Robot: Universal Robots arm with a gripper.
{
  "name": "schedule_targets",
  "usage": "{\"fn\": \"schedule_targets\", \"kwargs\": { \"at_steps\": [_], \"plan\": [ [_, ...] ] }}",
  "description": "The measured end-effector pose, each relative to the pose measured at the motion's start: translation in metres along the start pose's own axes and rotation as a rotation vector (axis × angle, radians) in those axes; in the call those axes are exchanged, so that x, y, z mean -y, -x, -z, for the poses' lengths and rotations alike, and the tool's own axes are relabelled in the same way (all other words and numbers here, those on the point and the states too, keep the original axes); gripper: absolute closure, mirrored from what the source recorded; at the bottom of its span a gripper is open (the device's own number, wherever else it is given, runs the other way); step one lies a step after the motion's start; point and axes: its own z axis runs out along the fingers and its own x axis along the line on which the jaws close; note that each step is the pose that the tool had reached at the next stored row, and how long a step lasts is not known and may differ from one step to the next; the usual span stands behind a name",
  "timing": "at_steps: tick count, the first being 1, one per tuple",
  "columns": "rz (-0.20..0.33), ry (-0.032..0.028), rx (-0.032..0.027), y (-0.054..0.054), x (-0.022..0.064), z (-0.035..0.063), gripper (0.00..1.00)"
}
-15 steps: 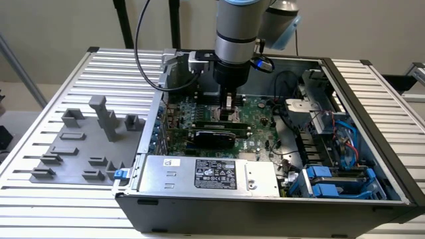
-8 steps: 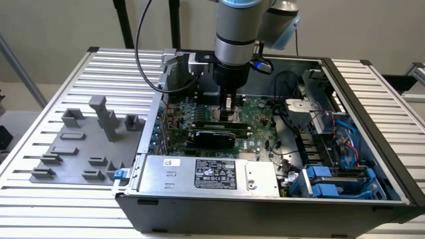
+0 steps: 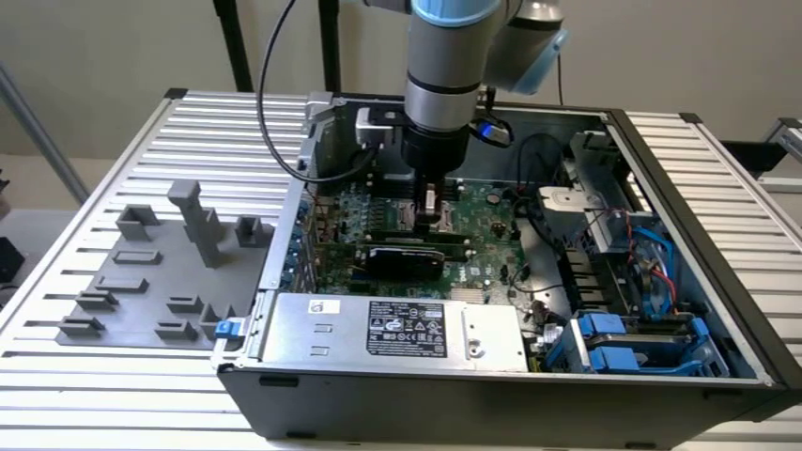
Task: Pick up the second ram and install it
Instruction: 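Press down the second ram until it locks into place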
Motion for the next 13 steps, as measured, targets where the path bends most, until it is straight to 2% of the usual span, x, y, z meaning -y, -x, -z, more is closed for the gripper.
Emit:
{"fn": "schedule_targets", "kwargs": {
  "at_steps": [2,3,4,6,7,13],
  "plan": [
    [0.0,0.0002,-0.0008,0.0,-0.0001,0.0004,1.0],
    [0.0,-0.0002,0.0007,0.0,0.0,0.0023,1.0],
    [0.0,-0.0013,0.003,0.0,0.0001,0.006,1.0],
    [0.0,-0.0006,0.0015,0.0,-0.0001,0.0152,1.0],
    [0.0,-0.0004,0.0012,0.0,0.0,0.0166,1.0],
    [0.0,-0.0005,0.0017,0.0,0.0,0.0165,1.0]
  ]
}}
